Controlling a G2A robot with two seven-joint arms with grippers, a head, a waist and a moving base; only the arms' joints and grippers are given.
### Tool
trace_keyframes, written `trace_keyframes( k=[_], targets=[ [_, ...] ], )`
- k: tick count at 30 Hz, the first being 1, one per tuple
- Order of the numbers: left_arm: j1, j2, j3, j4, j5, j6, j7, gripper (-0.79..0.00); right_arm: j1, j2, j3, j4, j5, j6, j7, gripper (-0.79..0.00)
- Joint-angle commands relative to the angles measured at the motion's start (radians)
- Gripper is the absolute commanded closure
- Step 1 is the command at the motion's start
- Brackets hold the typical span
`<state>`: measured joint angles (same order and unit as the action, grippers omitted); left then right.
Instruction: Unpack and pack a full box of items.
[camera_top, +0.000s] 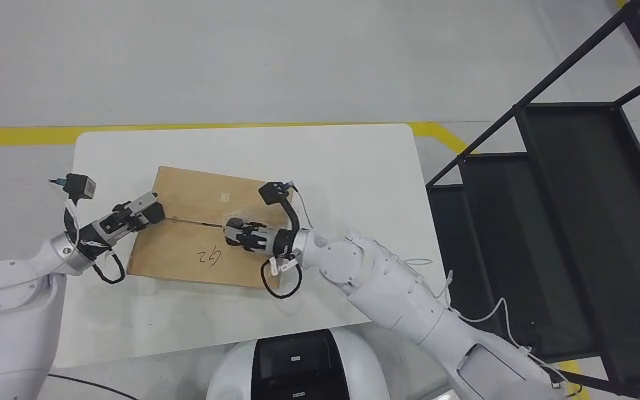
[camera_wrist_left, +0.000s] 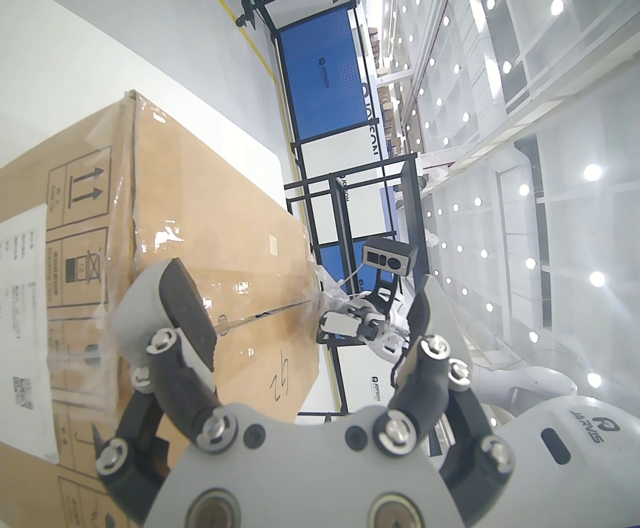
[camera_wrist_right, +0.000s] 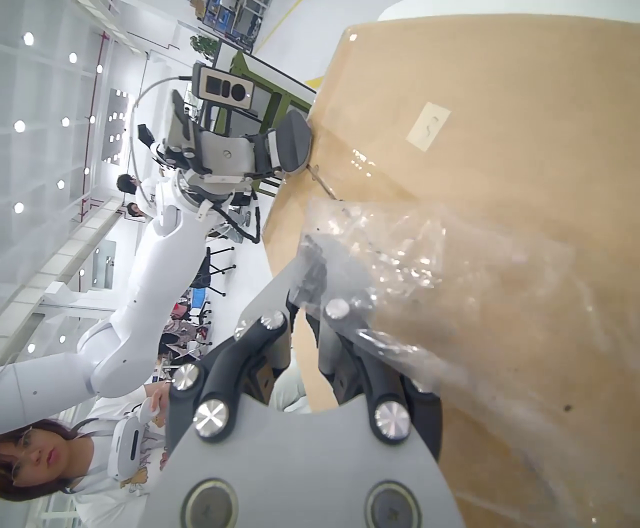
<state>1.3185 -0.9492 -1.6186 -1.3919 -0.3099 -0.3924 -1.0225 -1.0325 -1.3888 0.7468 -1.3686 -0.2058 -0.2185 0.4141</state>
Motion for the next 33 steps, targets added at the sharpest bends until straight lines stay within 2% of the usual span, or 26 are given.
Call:
trace_keyframes(
  k=[1, 11, 17, 33],
  targets=[
    [0.0, 0.001, -0.001, 0.0, 0.0, 0.0, 0.0, -0.785, 0.006, -0.004, -0.005, 0.016, -0.006, 0.003, -0.006, 0.0],
    [0.005, 0.004, 0.003, -0.006, -0.007, 0.0, -0.004, -0.785, 0.002, -0.011, 0.013, -0.01, -0.044, -0.012, -0.058, 0.0],
    [0.008, 0.006, 0.005, -0.01, -0.008, -0.001, -0.006, -0.785, -0.012, -0.006, 0.028, -0.039, -0.082, 0.0, -0.041, 0.0],
    [0.013, 0.012, -0.002, -0.013, -0.013, 0.002, -0.005, -0.785, 0.015, -0.039, -0.015, 0.053, -0.096, 0.026, -0.062, 0.0]
  ],
)
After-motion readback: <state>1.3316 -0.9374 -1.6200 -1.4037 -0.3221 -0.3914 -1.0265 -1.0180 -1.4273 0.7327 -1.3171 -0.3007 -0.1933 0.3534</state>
